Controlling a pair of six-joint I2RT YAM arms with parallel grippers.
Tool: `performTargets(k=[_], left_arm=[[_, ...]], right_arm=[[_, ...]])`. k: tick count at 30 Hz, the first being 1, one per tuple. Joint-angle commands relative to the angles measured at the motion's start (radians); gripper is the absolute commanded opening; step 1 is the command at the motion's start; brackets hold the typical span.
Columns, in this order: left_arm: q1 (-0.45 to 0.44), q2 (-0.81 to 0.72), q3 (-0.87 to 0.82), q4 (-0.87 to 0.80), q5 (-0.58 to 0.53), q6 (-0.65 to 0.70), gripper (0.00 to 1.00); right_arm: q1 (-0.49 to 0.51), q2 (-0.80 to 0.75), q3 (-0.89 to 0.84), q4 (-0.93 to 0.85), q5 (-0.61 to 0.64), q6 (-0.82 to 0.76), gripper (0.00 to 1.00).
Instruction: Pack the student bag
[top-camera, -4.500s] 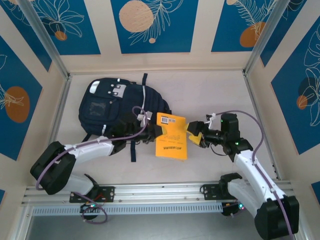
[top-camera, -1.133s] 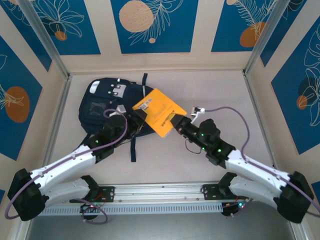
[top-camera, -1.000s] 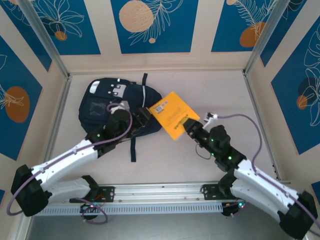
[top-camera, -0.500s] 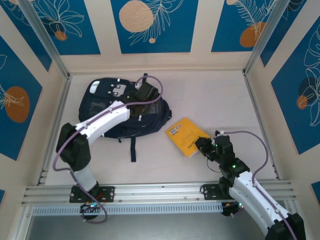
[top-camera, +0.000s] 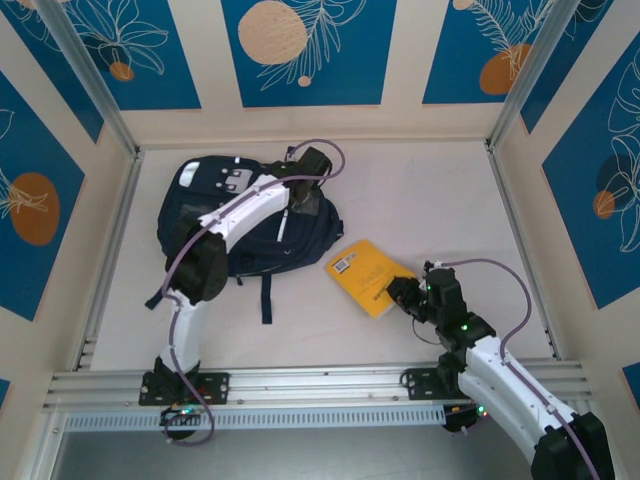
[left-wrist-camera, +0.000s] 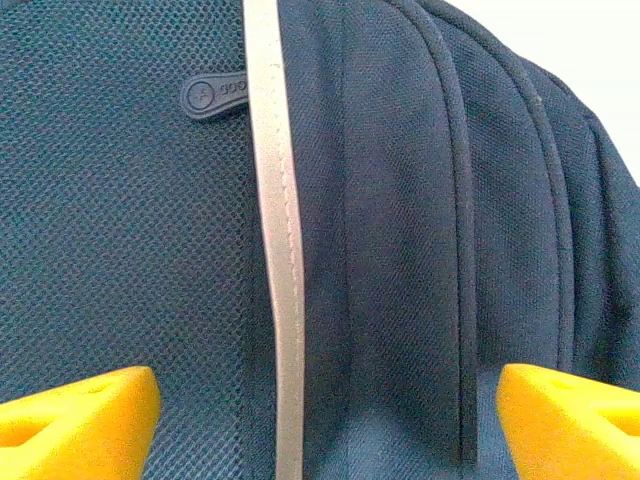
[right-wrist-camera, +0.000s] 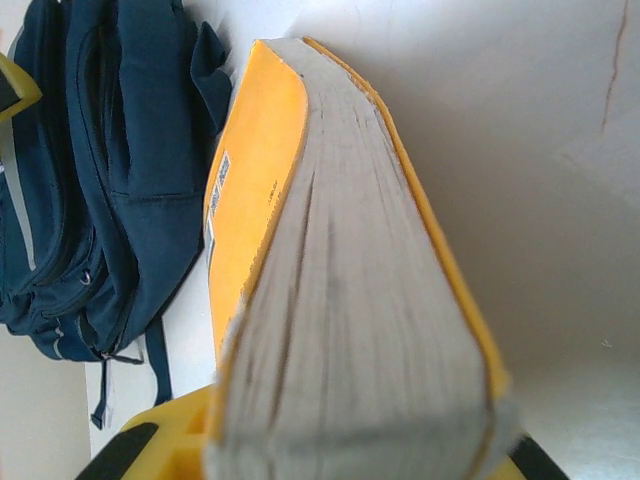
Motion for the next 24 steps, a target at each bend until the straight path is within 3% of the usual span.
performTargets(k=[1,9,11,12,14,16,24], left_arm=[[0.01,0.069,0.079,-0.077,-0.025,0.02,0.86],[0.011,0.163,0.135,-0.105,-0.035,0.015,0.81],[0.014,0.172,0.135,-0.108,-0.045,0.031,0.72],[0.017,0.173,0.135,-0.109,-0.045,0.04,0.66],[0.022,0.17,0.131,-0.109,-0.032,0.072,0.28],[0.024,0.152,0.124,-0.105,0.008,0.108,0.02],[0.024,-0.073,0.038,-0.064,0.175,0.186,0.0]], right_arm=[[-0.005,0.019,-0.03,-0.012,-0.034,-0.036,0.0],[-0.009,0.026,-0.049,0.005,-0.044,-0.026,0.0],[-0.012,0.023,-0.045,-0.001,-0.048,-0.026,0.0],[-0.012,0.02,-0.041,-0.007,-0.049,-0.026,0.0],[-0.016,0.008,-0.029,-0.03,-0.049,-0.034,0.0],[-0.021,-0.016,-0.01,-0.067,-0.04,-0.042,0.0],[-0.022,-0.103,0.109,-0.284,0.017,-0.097,0.0]])
